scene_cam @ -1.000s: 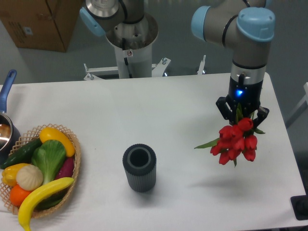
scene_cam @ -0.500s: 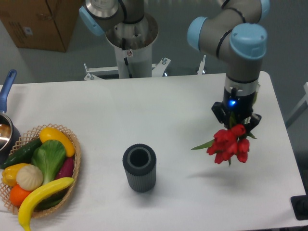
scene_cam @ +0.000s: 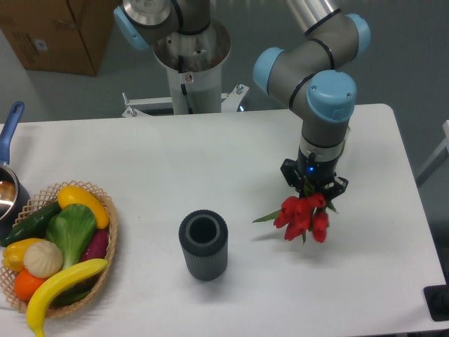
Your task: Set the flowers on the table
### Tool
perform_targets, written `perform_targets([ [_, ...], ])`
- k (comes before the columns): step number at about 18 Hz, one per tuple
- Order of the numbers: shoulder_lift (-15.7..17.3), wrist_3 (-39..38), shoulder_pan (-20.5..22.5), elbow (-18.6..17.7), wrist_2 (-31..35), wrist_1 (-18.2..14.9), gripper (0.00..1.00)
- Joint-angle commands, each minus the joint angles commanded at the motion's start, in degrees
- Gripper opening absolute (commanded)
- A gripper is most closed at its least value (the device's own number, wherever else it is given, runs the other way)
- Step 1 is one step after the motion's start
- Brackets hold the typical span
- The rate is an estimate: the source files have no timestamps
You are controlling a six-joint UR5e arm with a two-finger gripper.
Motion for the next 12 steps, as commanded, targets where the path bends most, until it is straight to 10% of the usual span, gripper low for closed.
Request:
perform_targets([
  [12,0.5,2.2,3.6,1.3,-0.7,1.6,1.00],
])
